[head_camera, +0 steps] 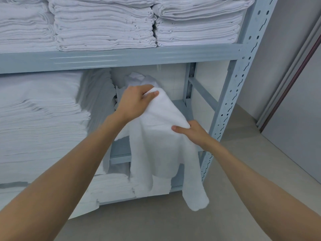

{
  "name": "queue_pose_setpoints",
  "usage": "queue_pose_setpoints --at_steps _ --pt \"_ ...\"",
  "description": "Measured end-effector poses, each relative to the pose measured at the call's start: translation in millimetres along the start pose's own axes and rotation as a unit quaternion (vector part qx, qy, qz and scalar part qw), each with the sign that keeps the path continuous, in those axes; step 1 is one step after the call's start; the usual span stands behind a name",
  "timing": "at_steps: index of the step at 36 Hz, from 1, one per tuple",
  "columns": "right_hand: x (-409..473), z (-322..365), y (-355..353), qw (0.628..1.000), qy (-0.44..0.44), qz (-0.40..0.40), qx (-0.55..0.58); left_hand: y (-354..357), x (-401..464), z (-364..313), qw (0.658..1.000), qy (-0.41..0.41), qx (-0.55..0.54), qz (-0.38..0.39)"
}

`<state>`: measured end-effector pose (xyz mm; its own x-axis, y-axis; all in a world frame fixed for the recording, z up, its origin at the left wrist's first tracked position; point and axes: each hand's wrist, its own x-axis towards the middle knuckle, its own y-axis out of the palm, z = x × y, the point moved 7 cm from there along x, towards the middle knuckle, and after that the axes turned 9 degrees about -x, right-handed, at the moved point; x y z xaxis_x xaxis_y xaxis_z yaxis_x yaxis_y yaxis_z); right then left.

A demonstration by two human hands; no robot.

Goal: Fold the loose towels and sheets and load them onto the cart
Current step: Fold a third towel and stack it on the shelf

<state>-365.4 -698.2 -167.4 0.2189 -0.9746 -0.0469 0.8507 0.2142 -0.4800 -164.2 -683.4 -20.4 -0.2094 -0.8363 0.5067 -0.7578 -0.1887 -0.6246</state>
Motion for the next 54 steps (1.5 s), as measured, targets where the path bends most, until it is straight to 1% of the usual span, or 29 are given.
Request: queue_pose_setpoints --at_steps 3,5,7,11,12,13,14,16,17,18,19,21,23,25,27,30,32,33,35,37,38,39,41,42,44,47,49,51,54 --pt "-5 -1 1 0.995 0.045 0.054 0.070 7 2 5 0.999 0.001 0.032 -0.001" --pt "-7 2 2 0.991 0.059 0.068 0.096 15 3 10 1.000 -0.005 0.025 0.012" --pt "-8 7 3 0.990 0.053 0.073 0.104 26 0 19 0.999 -0.019 0.019 0.039" --pt "-11 28 6 0.990 -0.001 0.117 0.075 52 -15 47 0.990 -0.099 0.002 0.102" --pt "-11 33 7 0.991 -0.015 0.122 0.046 57 -21 54 0.985 -0.129 -0.023 0.113" --pt "-11 38 8 0.993 -0.031 0.118 0.006 60 -26 58 0.977 -0.160 -0.070 0.122" --pt "-11 43 10 0.992 -0.044 0.115 -0.039 64 -32 61 0.961 -0.196 -0.148 0.127" --pt "-13 55 18 0.979 -0.079 0.119 -0.143 72 -41 63 0.902 -0.250 -0.329 0.126" --pt "-13 63 23 0.966 -0.109 0.121 -0.200 78 -45 62 0.873 -0.266 -0.387 0.136" --pt "-14 71 28 0.950 -0.144 0.123 -0.250 84 -47 60 0.858 -0.274 -0.405 0.158" --pt "-15 79 32 0.934 -0.171 0.121 -0.290 91 -51 58 0.852 -0.284 -0.396 0.190" --pt "-12 87 34 0.905 -0.194 0.098 -0.366 104 -59 55 0.841 -0.313 -0.365 0.247" --pt "-7 86 30 0.891 -0.180 0.063 -0.413 115 -66 60 0.817 -0.356 -0.377 0.253" --pt "-5 84 26 0.888 -0.176 0.034 -0.423 121 -69 62 0.792 -0.368 -0.418 0.252" --pt "-6 80 21 0.903 -0.177 0.007 -0.392 125 -71 58 0.778 -0.361 -0.447 0.255" --pt "-7 72 10 0.927 -0.188 -0.043 -0.323 126 -69 52 0.778 -0.350 -0.464 0.239" --pt "-6 54 5 0.957 -0.156 -0.058 -0.236 126 -66 50 0.782 -0.351 -0.470 0.212" --pt "-6 43 4 0.973 -0.137 -0.067 -0.171 126 -65 50 0.782 -0.350 -0.476 0.198" --pt "-10 11 1 0.988 -0.079 -0.134 -0.023 124 -62 50 0.777 -0.351 -0.495 0.167" --pt "-16 -29 4 0.971 0.030 -0.215 0.098 121 -58 51 0.771 -0.357 -0.509 0.138" --pt "-19 -51 14 0.962 0.099 -0.221 0.129 119 -57 50 0.768 -0.362 -0.512 0.135" --pt "-21 -71 28 0.958 0.160 -0.197 0.136 117 -55 48 0.764 -0.366 -0.513 0.137" --pt "-27 -103 64 0.953 0.253 -0.101 0.134 113 -52 43 0.758 -0.373 -0.517 0.138" --pt "-31 -117 83 0.945 0.293 -0.054 0.138 111 -51 40 0.754 -0.376 -0.521 0.138" --pt "-39 -140 112 0.926 0.347 0.013 0.151 108 -50 35 0.740 -0.384 -0.535 0.137" --pt "-37 -151 135 0.918 0.350 0.062 0.177 105 -52 30 0.714 -0.393 -0.562 0.141" --pt "-33 -145 137 0.925 0.332 0.083 0.167 102 -54 30 0.700 -0.398 -0.575 0.144" --pt "-30 -138 136 0.930 0.320 0.086 0.156 99 -56 32 0.689 -0.403 -0.585 0.142" --pt "-27 -129 139 0.919 0.319 0.098 0.210 93 -59 39 0.669 -0.411 -0.606 0.127"
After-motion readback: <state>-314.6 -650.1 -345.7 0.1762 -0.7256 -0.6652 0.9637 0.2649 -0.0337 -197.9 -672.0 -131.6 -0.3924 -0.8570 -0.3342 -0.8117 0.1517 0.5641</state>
